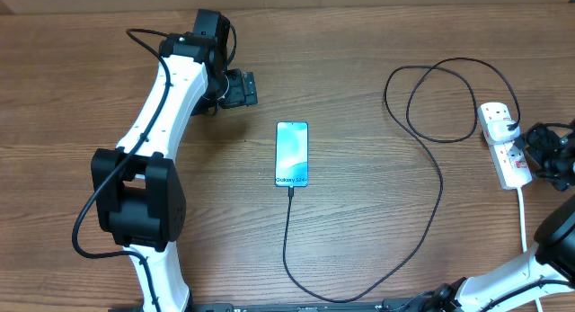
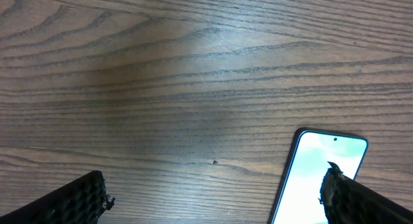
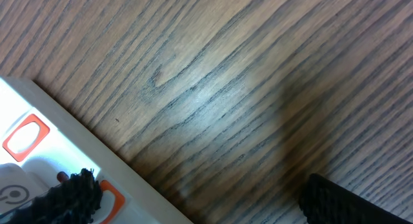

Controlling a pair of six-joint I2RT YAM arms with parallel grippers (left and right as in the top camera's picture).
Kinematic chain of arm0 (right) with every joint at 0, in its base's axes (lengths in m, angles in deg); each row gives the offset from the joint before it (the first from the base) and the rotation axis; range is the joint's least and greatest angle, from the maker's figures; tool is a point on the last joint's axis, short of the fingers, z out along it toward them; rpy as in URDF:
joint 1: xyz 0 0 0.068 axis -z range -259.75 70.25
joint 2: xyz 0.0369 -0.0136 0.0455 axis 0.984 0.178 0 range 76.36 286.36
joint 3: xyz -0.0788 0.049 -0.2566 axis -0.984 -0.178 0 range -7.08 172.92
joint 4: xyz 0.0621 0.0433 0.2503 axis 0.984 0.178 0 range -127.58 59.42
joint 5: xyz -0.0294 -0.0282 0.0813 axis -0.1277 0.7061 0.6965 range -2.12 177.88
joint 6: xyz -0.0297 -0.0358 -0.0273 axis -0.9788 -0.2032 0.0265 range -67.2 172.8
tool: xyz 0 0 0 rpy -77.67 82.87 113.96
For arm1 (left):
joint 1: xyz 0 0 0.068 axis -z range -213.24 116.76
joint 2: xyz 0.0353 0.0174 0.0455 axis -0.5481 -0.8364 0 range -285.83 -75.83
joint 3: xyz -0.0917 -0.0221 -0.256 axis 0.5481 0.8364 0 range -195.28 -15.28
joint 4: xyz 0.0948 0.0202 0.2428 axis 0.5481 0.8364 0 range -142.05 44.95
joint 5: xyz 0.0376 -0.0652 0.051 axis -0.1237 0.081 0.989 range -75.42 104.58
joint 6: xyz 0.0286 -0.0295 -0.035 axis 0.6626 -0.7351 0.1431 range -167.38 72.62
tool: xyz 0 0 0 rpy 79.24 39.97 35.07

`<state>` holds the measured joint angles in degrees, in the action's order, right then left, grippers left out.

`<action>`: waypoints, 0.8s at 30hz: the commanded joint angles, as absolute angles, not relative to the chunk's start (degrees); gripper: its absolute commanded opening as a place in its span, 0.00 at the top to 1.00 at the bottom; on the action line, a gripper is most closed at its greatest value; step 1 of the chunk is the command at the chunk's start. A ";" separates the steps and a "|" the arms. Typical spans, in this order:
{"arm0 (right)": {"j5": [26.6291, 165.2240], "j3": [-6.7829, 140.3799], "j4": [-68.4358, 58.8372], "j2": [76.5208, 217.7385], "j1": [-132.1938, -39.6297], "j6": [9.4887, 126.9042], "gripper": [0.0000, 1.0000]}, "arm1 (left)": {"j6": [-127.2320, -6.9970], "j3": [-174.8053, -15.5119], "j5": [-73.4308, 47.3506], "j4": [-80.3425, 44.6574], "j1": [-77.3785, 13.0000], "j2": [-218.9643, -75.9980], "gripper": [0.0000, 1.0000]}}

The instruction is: Plug charger to phone and switch on socket

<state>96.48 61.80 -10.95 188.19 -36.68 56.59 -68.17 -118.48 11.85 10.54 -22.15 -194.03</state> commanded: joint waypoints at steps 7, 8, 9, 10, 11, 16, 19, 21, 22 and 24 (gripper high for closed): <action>96.09 61.54 -8.77 188.52 -36.94 57.33 0.00 | -67.50 -118.61 12.42 10.52 -22.39 -193.57 0.00; 96.11 61.54 -8.64 188.52 -36.94 57.49 0.00 | -67.52 -118.61 12.42 10.52 -22.39 -193.57 0.00; 96.11 61.54 -8.44 188.52 -36.96 57.49 0.00 | -67.50 -118.61 12.42 10.52 -22.39 -193.57 0.00; 96.11 61.54 -8.26 188.52 -36.99 57.49 0.00 | -67.52 -118.61 12.42 10.52 -22.39 -193.57 0.00; 96.11 61.54 -8.09 188.52 -36.99 57.49 0.00 | -67.52 -118.61 12.42 10.52 -22.39 -193.57 0.00; 96.11 61.54 -7.43 188.52 -36.99 57.46 0.00 | -67.52 -118.61 12.40 10.52 -22.39 -193.57 0.01; 96.11 61.54 -6.95 188.52 -36.99 57.46 0.00 | -67.52 -118.61 12.42 10.52 -22.39 -193.57 0.01; 96.11 61.54 -6.58 188.52 -36.99 57.46 0.00 | -67.50 -118.61 12.42 10.52 -22.39 -193.57 0.00; 96.11 61.54 -6.41 188.52 -37.03 57.46 0.00 | -67.50 -118.61 12.42 10.52 -22.39 -193.57 0.00; 96.11 61.54 -6.14 188.52 -37.09 57.44 0.00 | -67.52 -118.61 12.42 10.52 -22.39 -193.57 0.00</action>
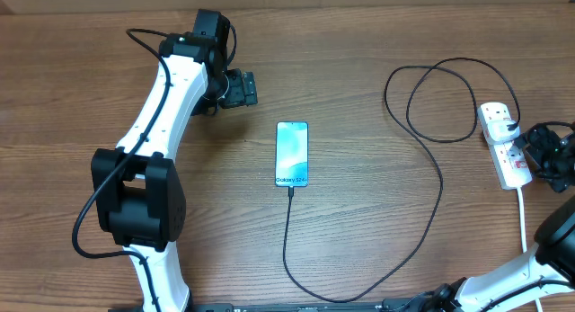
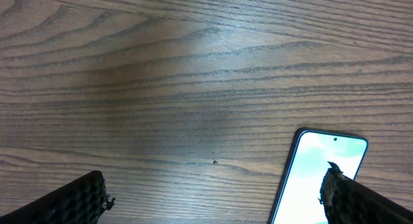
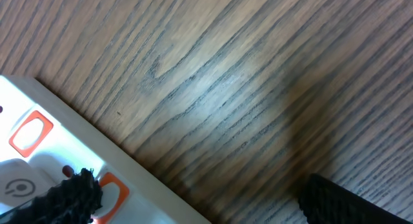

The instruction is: Plug charger to phone and switch on socket

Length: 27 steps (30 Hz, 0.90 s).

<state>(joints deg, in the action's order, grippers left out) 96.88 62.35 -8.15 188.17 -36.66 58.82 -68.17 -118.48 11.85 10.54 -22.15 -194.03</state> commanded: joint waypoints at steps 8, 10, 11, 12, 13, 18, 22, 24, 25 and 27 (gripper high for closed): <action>95.61 61.54 -5.27 188.54 -37.97 57.25 0.00 | -67.52 -118.61 12.42 10.52 -22.39 -193.57 0.00; 95.17 61.54 -5.12 188.56 -38.32 57.22 0.00 | -67.52 -118.61 12.42 10.52 -22.39 -193.57 0.01; 95.19 61.54 -5.14 188.58 -38.52 57.22 0.00 | -67.52 -118.61 12.42 10.52 -22.39 -193.57 0.00; 95.22 61.54 -5.14 188.58 -38.69 57.22 0.00 | -67.50 -118.61 12.42 10.52 -22.39 -193.57 0.00; 95.22 61.54 -5.14 188.58 -38.89 57.20 0.00 | -67.52 -118.61 12.42 10.52 -22.39 -193.57 0.00; 95.22 61.54 -4.66 188.58 -39.67 57.01 0.00 | -67.52 -118.61 12.42 10.52 -22.39 -193.57 0.01; 95.22 61.54 -4.29 188.58 -39.85 57.01 0.00 | -67.52 -118.61 12.42 10.52 -22.39 -193.57 0.00; 95.24 61.54 -4.22 188.58 -39.89 57.01 0.00 | -67.52 -118.61 12.42 10.52 -22.39 -193.57 0.00; 95.24 61.54 -4.22 188.58 -39.89 57.01 0.00 | -67.52 -118.61 12.42 10.52 -22.39 -193.57 0.00; 95.22 61.54 -4.20 188.58 -39.89 57.01 0.00 | -67.52 -118.61 12.42 10.52 -22.39 -193.57 0.00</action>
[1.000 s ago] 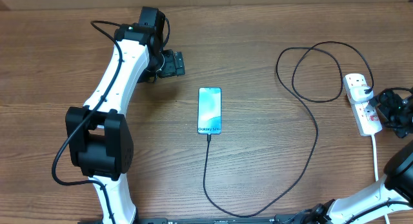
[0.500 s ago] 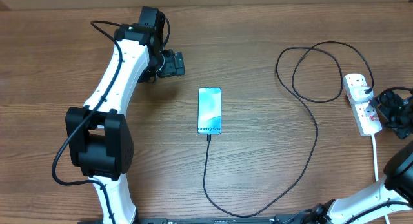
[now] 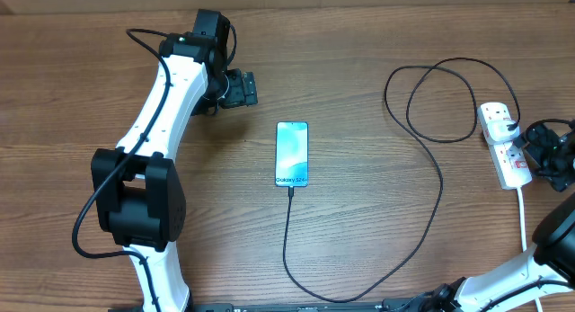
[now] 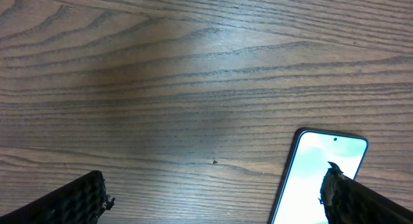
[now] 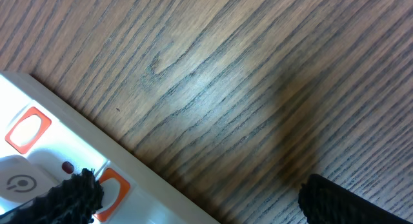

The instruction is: Plug charger to phone and switch on socket

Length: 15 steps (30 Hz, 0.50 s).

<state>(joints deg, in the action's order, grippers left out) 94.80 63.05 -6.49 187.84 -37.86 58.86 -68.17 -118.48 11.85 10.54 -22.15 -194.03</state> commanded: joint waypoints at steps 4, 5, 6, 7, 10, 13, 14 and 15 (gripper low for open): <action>95.22 61.54 -3.91 188.65 -39.89 57.01 0.00 | -67.50 -118.61 12.42 10.52 -22.39 -193.57 0.00; 95.24 61.54 -3.80 188.69 -39.89 57.01 0.00 | -67.50 -118.61 12.42 10.52 -22.39 -193.57 0.00; 95.24 61.54 -3.76 188.69 -39.89 57.01 0.00 | -67.52 -118.61 12.42 10.52 -22.39 -193.57 0.00; 95.24 61.54 -3.63 188.69 -39.89 57.01 0.00 | -67.52 -118.61 12.42 10.52 -22.39 -193.57 0.00; 95.24 61.54 -3.41 188.69 -39.91 56.98 0.00 | -67.52 -118.61 12.42 10.52 -22.39 -193.57 0.00; 95.24 61.54 -3.19 188.73 -39.94 56.98 0.01 | -67.52 -118.61 12.42 10.52 -22.39 -193.57 0.00; 95.24 61.54 -3.11 188.78 -39.96 56.98 0.01 | -67.52 -118.61 12.42 10.52 -22.39 -193.57 0.01; 95.24 61.54 -3.00 188.91 -39.96 56.90 0.01 | -67.50 -118.61 12.40 10.52 -22.39 -193.57 0.00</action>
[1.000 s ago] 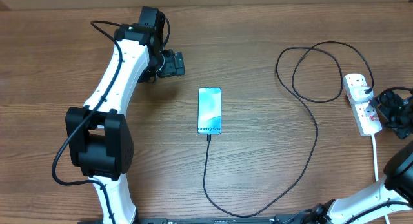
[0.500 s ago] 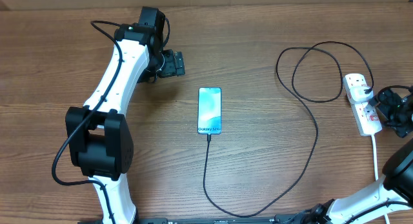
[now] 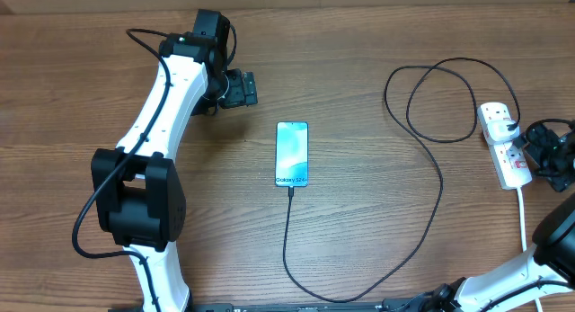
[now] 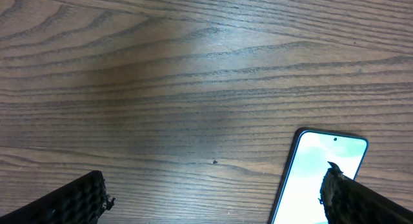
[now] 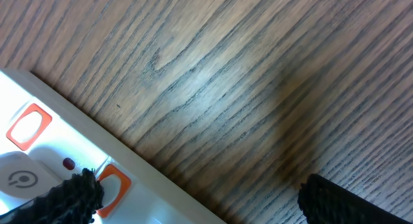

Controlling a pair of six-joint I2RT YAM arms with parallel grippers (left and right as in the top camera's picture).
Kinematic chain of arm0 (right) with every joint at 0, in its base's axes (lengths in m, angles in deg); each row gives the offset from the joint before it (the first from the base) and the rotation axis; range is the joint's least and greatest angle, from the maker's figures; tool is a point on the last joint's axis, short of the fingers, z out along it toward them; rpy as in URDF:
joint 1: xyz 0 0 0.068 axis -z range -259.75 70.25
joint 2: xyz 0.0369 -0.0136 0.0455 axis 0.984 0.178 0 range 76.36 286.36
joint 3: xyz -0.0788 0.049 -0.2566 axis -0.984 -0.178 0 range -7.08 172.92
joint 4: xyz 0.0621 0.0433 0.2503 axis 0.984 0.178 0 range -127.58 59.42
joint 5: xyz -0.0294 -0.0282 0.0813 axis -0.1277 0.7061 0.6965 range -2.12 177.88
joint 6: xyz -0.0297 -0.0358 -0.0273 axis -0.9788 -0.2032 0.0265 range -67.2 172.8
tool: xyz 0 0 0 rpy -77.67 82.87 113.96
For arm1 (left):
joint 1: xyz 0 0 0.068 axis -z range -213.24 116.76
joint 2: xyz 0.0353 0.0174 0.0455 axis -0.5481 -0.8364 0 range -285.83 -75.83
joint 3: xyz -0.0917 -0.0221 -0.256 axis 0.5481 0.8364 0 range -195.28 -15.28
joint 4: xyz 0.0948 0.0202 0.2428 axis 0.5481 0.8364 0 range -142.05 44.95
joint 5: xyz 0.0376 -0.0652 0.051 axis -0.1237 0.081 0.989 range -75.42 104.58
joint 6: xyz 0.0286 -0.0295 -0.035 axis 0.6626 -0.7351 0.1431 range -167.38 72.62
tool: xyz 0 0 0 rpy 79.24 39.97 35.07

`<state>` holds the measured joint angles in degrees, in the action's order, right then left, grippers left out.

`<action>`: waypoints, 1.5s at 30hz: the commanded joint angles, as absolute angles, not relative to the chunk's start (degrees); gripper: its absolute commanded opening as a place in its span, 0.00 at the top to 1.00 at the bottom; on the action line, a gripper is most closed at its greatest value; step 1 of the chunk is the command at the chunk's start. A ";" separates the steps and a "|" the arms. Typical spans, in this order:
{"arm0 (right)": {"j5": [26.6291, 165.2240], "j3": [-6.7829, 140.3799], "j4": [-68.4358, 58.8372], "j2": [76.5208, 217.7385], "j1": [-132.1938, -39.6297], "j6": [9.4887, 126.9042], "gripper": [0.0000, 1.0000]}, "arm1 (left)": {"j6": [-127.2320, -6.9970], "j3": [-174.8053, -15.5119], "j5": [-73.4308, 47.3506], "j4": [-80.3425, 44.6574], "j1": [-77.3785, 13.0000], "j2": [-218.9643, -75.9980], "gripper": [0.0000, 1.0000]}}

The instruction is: Plug charger to phone and switch on socket

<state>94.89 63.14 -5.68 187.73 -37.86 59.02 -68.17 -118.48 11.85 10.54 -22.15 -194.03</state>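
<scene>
A phone (image 3: pixel 292 154) with a lit screen lies face up mid-table, a black cable (image 3: pixel 422 231) plugged into its near end. The cable loops right to a white socket strip (image 3: pixel 503 141) with orange-rimmed switches (image 5: pixel 29 126). My right gripper (image 3: pixel 544 156) is open at the strip's right edge, one fingertip (image 5: pixel 74 197) over a switch (image 5: pixel 110 185), the other over bare wood. My left gripper (image 3: pixel 241 89) hangs open at the back left, the phone's top corner (image 4: pixel 322 179) beside its right finger (image 4: pixel 361 201).
The table is brown wood grain (image 3: pixel 359 69). The cable makes a loop (image 3: pixel 431 101) left of the strip, and the strip's white lead (image 3: pixel 524 218) runs toward the near edge on the right.
The right wrist view has shifted a touch, showing slightly more of the socket strip under the left finger. The left arm, phone and cable are as before.
The phone lay plugged in mid-table at every moment, the left gripper open and still at the back left. The right gripper stayed open at the strip's right edge, edging slightly further over the orange switches each time.
</scene>
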 commanded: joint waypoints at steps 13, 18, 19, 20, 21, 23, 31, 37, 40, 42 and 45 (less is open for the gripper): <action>95.19 61.54 -2.21 192.12 -40.00 56.79 0.04 | -67.52 -118.61 12.42 10.52 -22.39 -193.57 0.00; 95.19 61.54 -2.06 192.12 -40.00 56.79 0.04 | -67.50 -118.61 12.42 10.52 -22.39 -193.57 0.00; 95.19 61.54 -2.06 192.12 -40.00 56.79 0.04 | -67.52 -118.61 12.40 10.52 -22.39 -193.57 0.01; 95.19 61.54 -2.06 192.12 -40.00 56.79 0.04 | -67.52 -118.61 12.42 10.52 -22.39 -193.57 0.00; 95.19 61.54 -1.97 192.12 -40.00 56.79 0.04 | -67.50 -118.61 12.42 10.52 -22.39 -193.57 0.00; 95.22 61.54 -1.86 192.12 -40.00 56.79 0.04 | -67.50 -118.61 12.42 10.52 -22.39 -193.57 0.00; 95.19 61.56 -0.83 192.10 -39.98 56.79 0.05 | -67.52 -118.61 12.42 10.52 -22.39 -193.57 0.00; 95.24 61.78 0.50 192.10 -39.98 55.87 0.05 | -67.52 -118.61 12.42 10.52 -22.39 -193.57 0.00; 95.22 62.35 1.79 192.10 -39.98 55.69 0.05 | -67.50 -118.61 12.42 10.52 -22.39 -193.57 0.00; 95.22 63.09 3.08 192.08 -39.94 55.72 0.07 | -67.52 -118.61 12.42 10.52 -22.39 -193.57 0.00; 94.87 65.37 5.94 191.58 -39.87 55.74 0.17 | -67.52 -118.61 12.42 10.52 -22.39 -193.57 0.00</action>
<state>97.97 65.67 3.63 188.21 -38.58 57.36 -68.17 -118.48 11.85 10.54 -22.15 -194.03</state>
